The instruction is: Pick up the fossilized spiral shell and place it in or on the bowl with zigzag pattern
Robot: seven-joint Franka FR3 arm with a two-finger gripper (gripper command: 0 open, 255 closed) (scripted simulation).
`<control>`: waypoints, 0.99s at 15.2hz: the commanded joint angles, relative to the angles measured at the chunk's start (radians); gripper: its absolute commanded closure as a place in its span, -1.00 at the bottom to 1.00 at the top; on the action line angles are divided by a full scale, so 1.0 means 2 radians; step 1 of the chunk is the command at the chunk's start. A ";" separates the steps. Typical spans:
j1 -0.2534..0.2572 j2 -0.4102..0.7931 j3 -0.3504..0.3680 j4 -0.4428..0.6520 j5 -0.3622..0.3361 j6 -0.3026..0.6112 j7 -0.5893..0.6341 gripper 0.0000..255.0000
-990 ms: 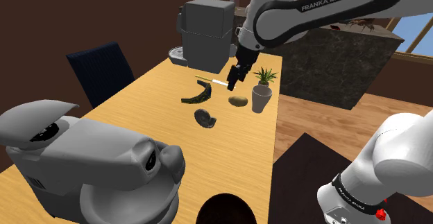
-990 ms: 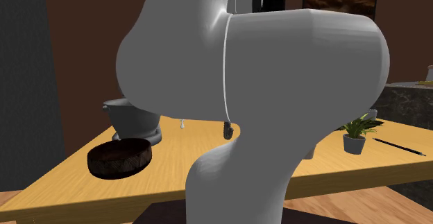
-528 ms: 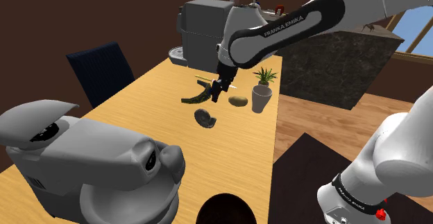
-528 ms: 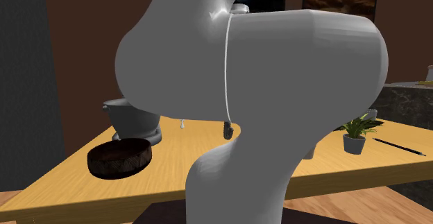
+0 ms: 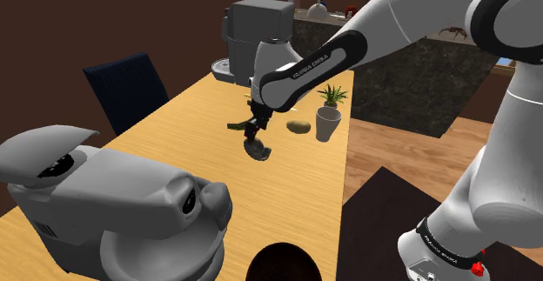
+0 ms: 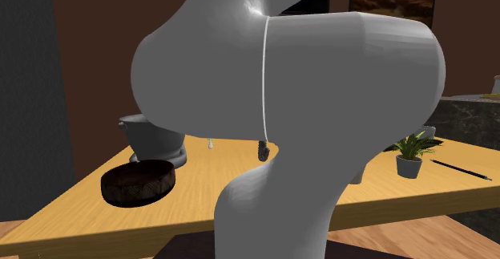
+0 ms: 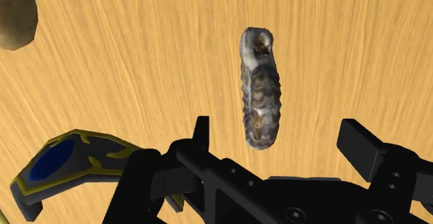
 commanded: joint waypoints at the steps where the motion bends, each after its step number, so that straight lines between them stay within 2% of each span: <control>1: 0.003 0.014 0.000 0.006 -0.005 0.008 0.004 -1.00; 7: 0.007 0.050 -0.003 0.008 -0.011 0.041 0.008 -1.00; 15: 0.007 0.050 -0.003 0.008 -0.011 0.041 0.008 -1.00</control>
